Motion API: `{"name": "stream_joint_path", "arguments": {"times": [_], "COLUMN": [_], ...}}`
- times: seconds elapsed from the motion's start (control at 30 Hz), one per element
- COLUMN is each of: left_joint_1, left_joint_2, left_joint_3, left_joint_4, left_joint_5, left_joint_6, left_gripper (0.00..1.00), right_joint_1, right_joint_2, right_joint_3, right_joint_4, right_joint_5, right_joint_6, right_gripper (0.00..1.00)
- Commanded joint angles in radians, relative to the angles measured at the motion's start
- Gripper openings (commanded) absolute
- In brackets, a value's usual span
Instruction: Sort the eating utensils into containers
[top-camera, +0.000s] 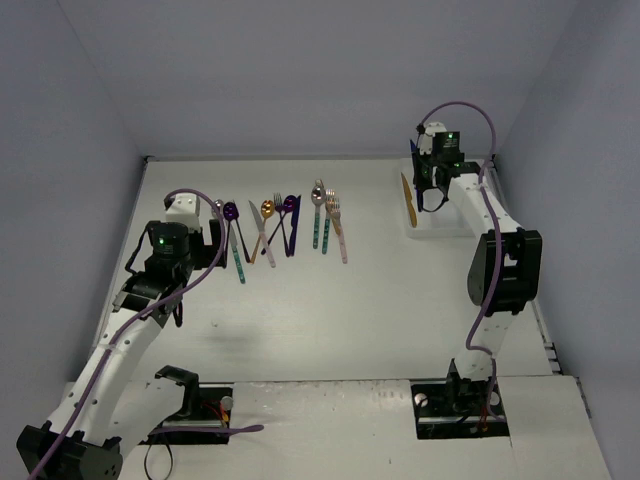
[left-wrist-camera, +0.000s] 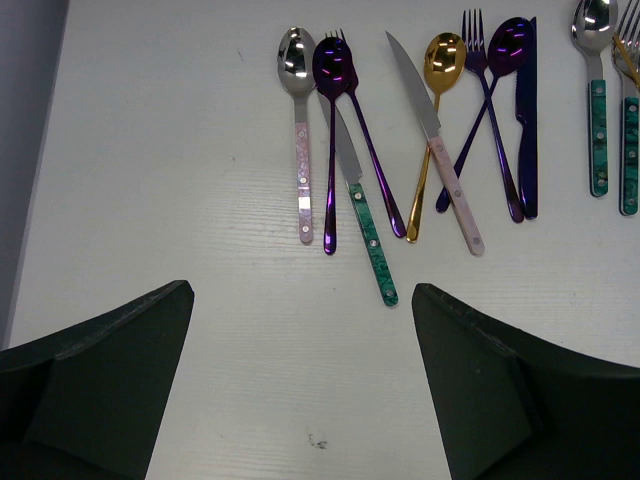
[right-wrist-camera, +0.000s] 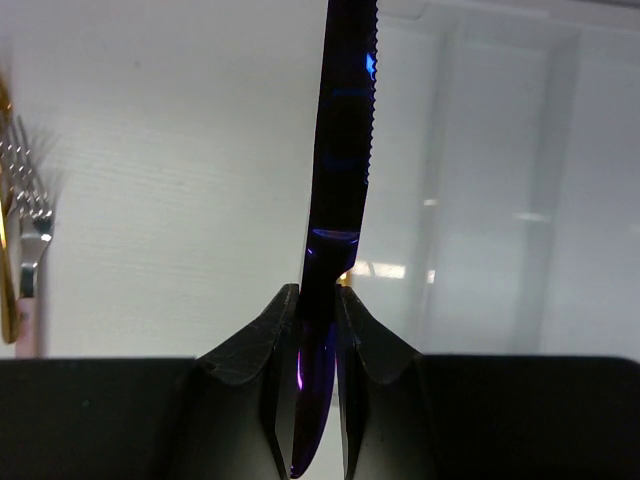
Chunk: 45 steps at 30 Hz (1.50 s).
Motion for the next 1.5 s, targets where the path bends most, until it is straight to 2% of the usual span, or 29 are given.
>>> {"name": "stream_joint_path", "arguments": {"times": [0.0,0.3,0.37,0.5,0.6,0.7,0.77,0.83,1.13,1.37,1.47], "left_joint_1": [0.007,0.006,0.007,0.006,0.007,0.007,0.007,0.007,0.002,-0.076,-0.113], "left_joint_2": [0.010,0.023,0.024,0.030,0.039,0.048,0.058,0.062,0.211,0.427,0.542], "left_joint_3": [0.009,0.011,0.011,0.014,0.017,0.023,0.024,0.025,0.099,0.204,0.251], "left_joint_4": [0.043,0.042,0.041,0.041,0.038,0.036,0.034,0.038,0.032,0.038,0.041], "left_joint_5": [-0.003,-0.001,-0.001,-0.001,0.000,0.009,0.020,0.033,0.126,0.031,-0.025], "left_joint_6": [-0.012,-0.013,-0.012,-0.015,-0.020,-0.024,-0.025,-0.038,-0.149,-0.326,-0.363], "left_gripper": [0.90,0.90,0.90,0.90,0.90,0.90,0.90,0.90,0.90,0.90,0.87], "right_joint_1": [-0.027,-0.031,-0.034,-0.035,-0.031,-0.019,-0.008,0.011,0.153,0.195,0.198], "right_joint_2": [0.089,0.239,0.254,0.224,0.177,0.090,0.043,-0.033,-0.314,-0.476,-0.520], "right_joint_3": [0.089,0.125,0.125,0.111,0.096,0.071,0.045,0.018,-0.166,-0.385,-0.466], "right_joint_4": [0.032,0.053,0.057,0.066,0.068,0.070,0.073,0.073,0.076,0.121,0.136], "right_joint_5": [-0.072,-0.040,-0.032,-0.002,0.022,0.039,0.056,0.075,0.229,0.265,0.260], "right_joint_6": [-0.058,-0.057,-0.050,-0.035,-0.017,0.004,0.015,0.025,0.147,0.310,0.335], "right_gripper": [0.00,0.00,0.03,0.24,0.36,0.45,0.58,0.63,0.71,0.71,0.71]}}
